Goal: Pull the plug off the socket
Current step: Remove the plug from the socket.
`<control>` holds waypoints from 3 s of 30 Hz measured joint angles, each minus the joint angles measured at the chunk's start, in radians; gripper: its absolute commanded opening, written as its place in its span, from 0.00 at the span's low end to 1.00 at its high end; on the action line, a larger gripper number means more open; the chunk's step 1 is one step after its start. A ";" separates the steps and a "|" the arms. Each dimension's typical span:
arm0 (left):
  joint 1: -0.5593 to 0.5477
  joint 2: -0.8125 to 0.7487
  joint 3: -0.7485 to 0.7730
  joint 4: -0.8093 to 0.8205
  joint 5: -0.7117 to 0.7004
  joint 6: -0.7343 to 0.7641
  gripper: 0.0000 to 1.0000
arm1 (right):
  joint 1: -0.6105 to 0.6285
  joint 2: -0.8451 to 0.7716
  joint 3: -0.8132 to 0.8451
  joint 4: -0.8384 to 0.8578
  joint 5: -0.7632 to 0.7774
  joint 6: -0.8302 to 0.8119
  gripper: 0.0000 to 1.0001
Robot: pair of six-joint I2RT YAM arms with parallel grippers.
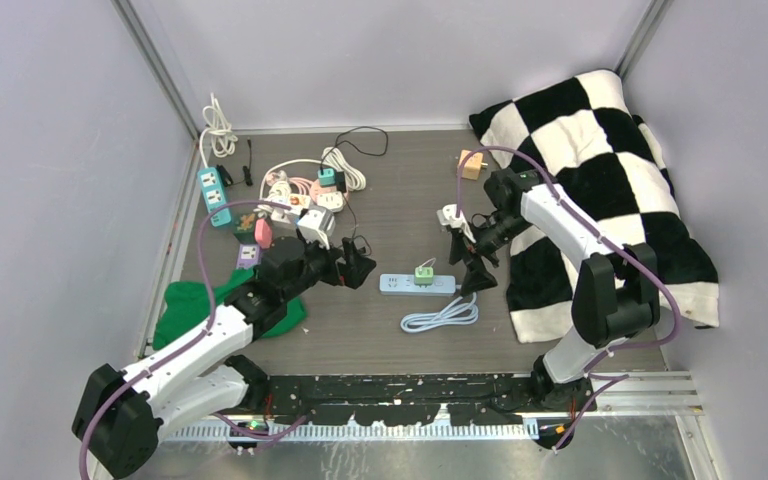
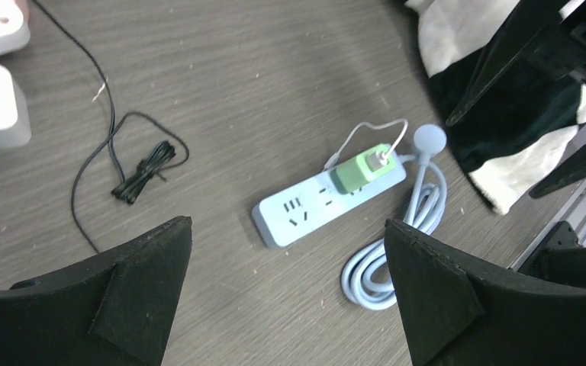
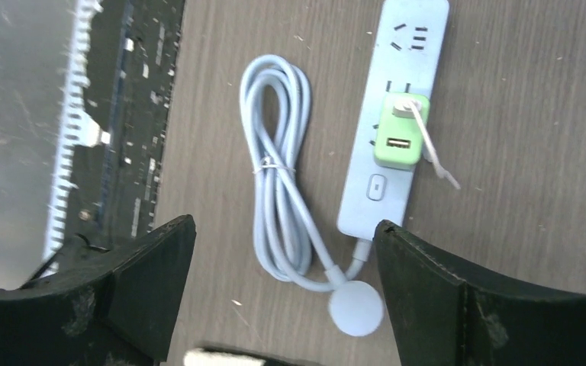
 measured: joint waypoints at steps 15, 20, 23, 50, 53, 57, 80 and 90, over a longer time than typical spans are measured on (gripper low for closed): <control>0.000 -0.093 -0.051 -0.066 -0.048 -0.054 0.96 | 0.124 0.000 -0.101 0.305 0.187 0.185 0.72; 0.000 -0.070 -0.055 -0.061 -0.048 -0.062 0.96 | 0.154 0.003 -0.102 0.406 0.229 0.261 0.72; 0.000 -0.062 -0.060 -0.057 -0.047 -0.073 0.96 | 0.168 0.016 -0.102 0.441 0.240 0.283 0.71; 0.000 -0.105 -0.133 -0.040 -0.060 -0.107 0.96 | 0.133 0.013 -0.197 0.380 0.157 0.208 0.64; 0.000 -0.096 -0.134 -0.027 -0.058 -0.108 0.96 | 0.142 0.013 -0.200 0.372 0.136 0.186 0.62; 0.000 -0.087 -0.134 -0.013 -0.057 -0.108 0.96 | 0.156 0.013 -0.200 0.402 0.138 0.201 0.61; 0.000 -0.004 -0.135 0.051 -0.038 -0.109 0.96 | 0.240 0.035 -0.181 0.569 0.274 0.373 0.62; 0.000 0.042 -0.146 0.095 -0.009 -0.106 0.96 | 0.247 0.062 -0.145 0.589 0.298 0.386 0.64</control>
